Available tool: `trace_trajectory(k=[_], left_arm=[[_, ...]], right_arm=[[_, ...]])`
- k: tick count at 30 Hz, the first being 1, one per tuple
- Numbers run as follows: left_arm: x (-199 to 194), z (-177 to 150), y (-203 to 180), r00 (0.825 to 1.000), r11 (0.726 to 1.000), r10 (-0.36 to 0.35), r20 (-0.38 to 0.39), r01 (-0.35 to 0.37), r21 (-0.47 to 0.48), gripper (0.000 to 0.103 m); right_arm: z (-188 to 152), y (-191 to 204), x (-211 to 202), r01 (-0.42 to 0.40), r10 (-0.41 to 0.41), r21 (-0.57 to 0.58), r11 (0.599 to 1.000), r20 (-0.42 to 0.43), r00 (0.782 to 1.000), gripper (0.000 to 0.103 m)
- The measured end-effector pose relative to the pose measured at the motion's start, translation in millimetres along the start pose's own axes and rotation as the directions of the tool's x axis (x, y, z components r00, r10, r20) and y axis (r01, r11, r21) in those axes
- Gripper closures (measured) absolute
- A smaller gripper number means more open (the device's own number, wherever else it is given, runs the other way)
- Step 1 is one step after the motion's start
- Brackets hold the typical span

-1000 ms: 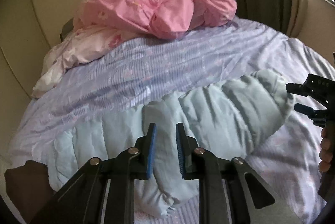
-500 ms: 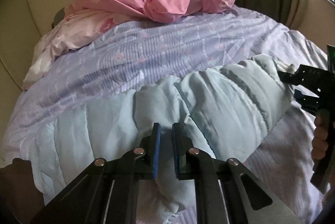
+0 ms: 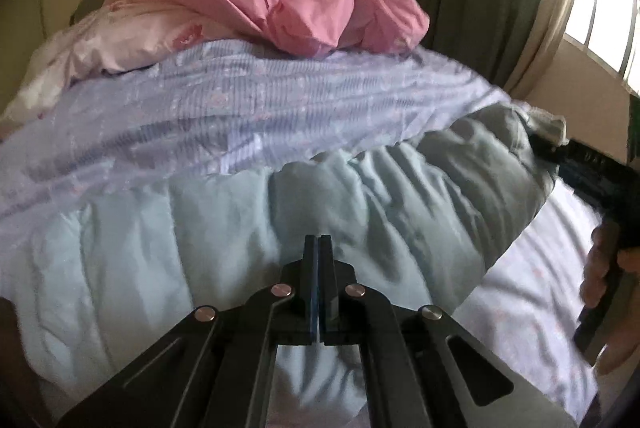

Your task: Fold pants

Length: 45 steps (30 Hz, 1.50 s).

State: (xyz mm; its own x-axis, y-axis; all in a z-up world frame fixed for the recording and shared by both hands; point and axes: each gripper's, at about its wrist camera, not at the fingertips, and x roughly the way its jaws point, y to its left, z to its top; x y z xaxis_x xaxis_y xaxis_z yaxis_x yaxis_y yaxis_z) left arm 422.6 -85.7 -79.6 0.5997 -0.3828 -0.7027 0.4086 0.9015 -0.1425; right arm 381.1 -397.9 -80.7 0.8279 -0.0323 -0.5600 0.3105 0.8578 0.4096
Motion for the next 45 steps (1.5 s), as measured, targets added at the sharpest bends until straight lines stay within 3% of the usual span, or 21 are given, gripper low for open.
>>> trace_trajectory(k=[4,9,15,19,21,24,26,30,36,45], left_arm=[[6.7,-0.7,-12.5,0.998,0.998,-0.057,-0.005,0.057,0.016,0.101],[42.1,-6.4,-20.1,0.993,0.999,-0.053,-0.105,0.053,-0.001,0.101],[61.6,-12.8,-28.0,0.989,1.0,-0.006,-0.148,0.01,0.025,0.101],[29.6,-3.0,-18.2,0.996,1.0,-0.002,-0.09,0.003,0.003,0.101],[-0.6,1.3,-4.3,0.997,0.998,0.054,-0.06,-0.055,-0.018,0.101],[-34.6,6.7,31.5,0.984,0.985,0.136,-0.111,-0.147,-0.094,0.101],[-55.4,8.7,55.2,0.98,0.976,0.158,-0.118,-0.173,-0.131,0.101],[-101.6,5.6,87.0,0.96,0.956,0.268,-0.085,-0.275,-0.103,0.1],[-149.2,-10.9,131.2,0.951,0.942,0.305,-0.051,-0.309,-0.128,0.1],[-176.1,-50.0,191.1,0.952,0.927,0.3,-0.065,-0.307,-0.213,0.1]], right_arm=[[8.6,1.7,-6.3,-0.018,0.018,-0.003,1.0,0.016,1.0,0.07],[16.7,-10.2,-10.1,-0.014,0.013,0.028,0.999,0.023,1.0,0.07],[17.3,-3.5,-11.9,-0.016,0.016,-0.015,1.0,0.026,1.0,0.071],[18.2,27.9,-30.0,0.01,0.003,-0.142,0.99,0.087,0.996,0.071],[19.3,49.5,-42.4,0.022,0.004,-0.205,0.979,0.123,0.992,0.071],[19.3,85.5,-59.3,0.016,0.028,-0.279,0.96,0.155,0.988,0.071],[15.7,114.9,-67.7,0.023,0.039,-0.346,0.938,0.171,0.984,0.071],[-0.8,182.6,-77.7,0.004,0.084,-0.473,0.881,0.165,0.983,0.071],[-44.7,273.4,-76.2,-0.029,0.127,-0.609,0.793,0.118,0.985,0.071],[-137.2,359.4,-53.9,-0.052,0.126,-0.77,0.636,0.037,0.991,0.071]])
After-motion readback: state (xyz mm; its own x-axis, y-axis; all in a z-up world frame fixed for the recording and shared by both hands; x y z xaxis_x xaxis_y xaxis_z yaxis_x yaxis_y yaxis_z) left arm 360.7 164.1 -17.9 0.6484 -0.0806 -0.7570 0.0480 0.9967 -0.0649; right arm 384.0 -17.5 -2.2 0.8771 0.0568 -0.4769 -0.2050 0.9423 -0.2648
